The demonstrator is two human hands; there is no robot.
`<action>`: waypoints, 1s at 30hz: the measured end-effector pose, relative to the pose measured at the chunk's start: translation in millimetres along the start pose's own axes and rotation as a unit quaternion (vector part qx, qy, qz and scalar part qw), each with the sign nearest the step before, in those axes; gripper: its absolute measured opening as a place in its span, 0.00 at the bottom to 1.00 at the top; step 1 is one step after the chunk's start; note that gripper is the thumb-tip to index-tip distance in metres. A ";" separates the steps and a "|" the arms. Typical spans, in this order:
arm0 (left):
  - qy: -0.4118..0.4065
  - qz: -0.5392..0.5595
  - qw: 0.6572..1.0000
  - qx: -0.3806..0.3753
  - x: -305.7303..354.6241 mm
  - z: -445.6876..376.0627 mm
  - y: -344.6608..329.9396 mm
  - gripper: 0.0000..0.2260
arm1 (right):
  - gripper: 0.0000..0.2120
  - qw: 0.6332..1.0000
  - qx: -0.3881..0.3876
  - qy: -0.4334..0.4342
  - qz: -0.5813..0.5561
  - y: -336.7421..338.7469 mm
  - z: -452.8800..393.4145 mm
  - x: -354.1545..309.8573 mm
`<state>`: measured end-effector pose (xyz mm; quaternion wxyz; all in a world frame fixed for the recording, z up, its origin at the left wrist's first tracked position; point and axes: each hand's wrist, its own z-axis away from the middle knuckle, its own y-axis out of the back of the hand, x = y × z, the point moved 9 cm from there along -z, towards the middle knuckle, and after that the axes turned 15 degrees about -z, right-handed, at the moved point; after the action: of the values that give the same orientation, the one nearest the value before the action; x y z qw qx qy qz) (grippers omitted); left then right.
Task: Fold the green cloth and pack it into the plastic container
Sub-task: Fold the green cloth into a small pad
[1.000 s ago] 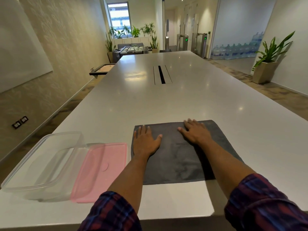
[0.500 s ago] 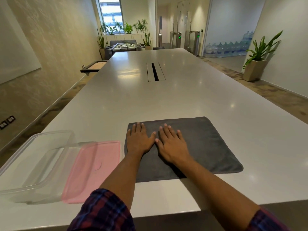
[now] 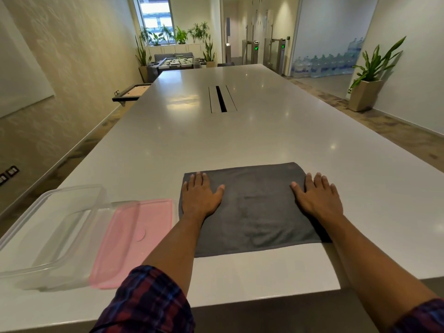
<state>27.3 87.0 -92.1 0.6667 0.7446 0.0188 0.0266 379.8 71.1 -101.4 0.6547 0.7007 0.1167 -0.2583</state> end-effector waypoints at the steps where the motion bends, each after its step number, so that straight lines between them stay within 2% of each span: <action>1: 0.002 0.011 1.000 0.007 -0.2 0.3 1.2 0.38 | 0.41 1.000 0.000 -0.002 -0.003 0.7 -0.1 0.6; 5: -0.002 0.064 0.995 0.075 3.4 6.6 16.0 0.32 | 0.37 0.999 0.036 0.019 0.010 8.6 3.0 -9.0; 8: -0.072 0.100 0.979 0.164 20.0 15.8 41.3 0.18 | 0.29 0.983 0.111 0.147 0.005 24.1 12.0 -45.4; 9: -0.093 0.109 0.973 0.182 26.8 20.5 50.0 0.13 | 0.25 0.975 0.103 0.193 -0.029 26.2 16.5 -60.6; 11: -0.136 0.096 0.970 0.179 43.4 26.1 62.3 0.08 | 0.16 0.958 0.026 0.264 -0.110 24.6 29.0 -91.3; 13: -0.187 0.098 0.973 0.090 64.6 27.9 61.2 0.09 | 0.09 0.938 -0.097 0.308 -0.126 10.6 43.9 -116.0; 15: -0.231 0.084 0.968 -0.057 84.0 31.9 49.9 0.08 | 0.10 0.915 -0.220 0.313 -0.133 -7.2 58.3 -131.7; 18: -0.256 0.053 0.948 -0.181 96.2 38.2 43.3 0.11 | 0.10 0.882 -0.351 0.280 -0.142 -29.5 76.9 -144.4; 23: -0.258 0.009 0.914 -0.313 92.0 46.0 27.6 0.11 | 0.17 0.856 -0.430 0.283 -0.056 -50.6 102.3 -154.8; 25: -0.256 0.006 0.906 -0.336 90.8 48.5 25.4 0.08 | 0.19 0.853 -0.441 0.280 -0.017 -54.5 107.4 -155.5; 27: -0.257 -0.007 0.898 -0.356 90.6 52.4 25.6 0.06 | 0.18 0.850 -0.449 0.273 -0.006 -55.2 108.4 -155.8; 30: -0.252 -0.027 0.881 -0.399 89.6 59.7 27.4 0.18 | 0.11 0.846 -0.460 0.267 -0.025 -53.9 105.7 -156.7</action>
<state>120.4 30.5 -70.0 0.8901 0.3961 -0.1422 -0.1750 199.1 1.3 -67.9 0.8388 0.3579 0.4103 0.0056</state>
